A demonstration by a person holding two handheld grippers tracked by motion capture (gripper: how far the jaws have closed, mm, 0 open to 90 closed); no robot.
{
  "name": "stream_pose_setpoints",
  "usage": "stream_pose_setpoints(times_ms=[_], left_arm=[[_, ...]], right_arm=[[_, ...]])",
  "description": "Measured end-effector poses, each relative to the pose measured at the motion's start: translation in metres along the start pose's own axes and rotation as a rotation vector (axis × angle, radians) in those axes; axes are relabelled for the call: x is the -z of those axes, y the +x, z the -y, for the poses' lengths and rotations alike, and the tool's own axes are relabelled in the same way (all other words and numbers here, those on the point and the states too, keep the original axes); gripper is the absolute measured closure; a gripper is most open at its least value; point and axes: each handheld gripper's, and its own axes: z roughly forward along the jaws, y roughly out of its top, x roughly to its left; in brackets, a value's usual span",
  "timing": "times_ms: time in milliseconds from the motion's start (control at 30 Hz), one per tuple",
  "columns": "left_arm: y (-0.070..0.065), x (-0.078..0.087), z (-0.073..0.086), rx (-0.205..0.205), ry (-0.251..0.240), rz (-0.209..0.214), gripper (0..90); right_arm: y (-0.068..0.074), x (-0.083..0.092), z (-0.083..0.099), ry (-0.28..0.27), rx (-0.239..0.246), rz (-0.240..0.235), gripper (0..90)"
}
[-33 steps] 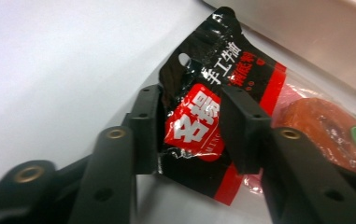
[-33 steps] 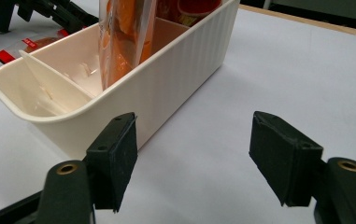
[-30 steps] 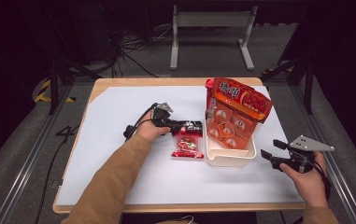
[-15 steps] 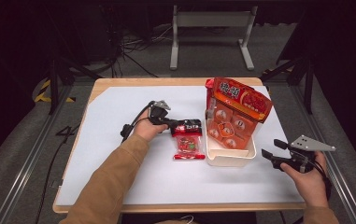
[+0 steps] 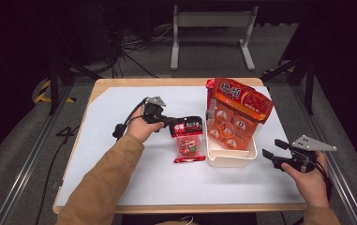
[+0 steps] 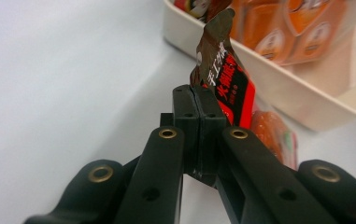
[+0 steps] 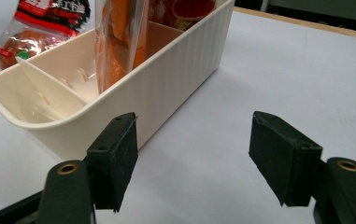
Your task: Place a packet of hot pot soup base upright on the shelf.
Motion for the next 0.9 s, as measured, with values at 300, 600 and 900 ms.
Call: stream_pose_setpoints(times_ms=[300,600,900], left_arm=[[-0.020,0.024,-0.010,-0.073,-0.065,0.075,89.6],[-0.038,0.043,-0.016,-0.146,-0.077,0.087,89.8],[-0.053,0.060,-0.020,-0.227,-0.050,0.061,89.9]], right_arm=[[-0.001,-0.003,0.001,0.019,-0.009,-0.035,36.2],[-0.003,-0.004,0.002,0.038,-0.005,-0.033,39.2],[-0.005,-0.008,0.006,0.047,-0.008,-0.033,39.6]])
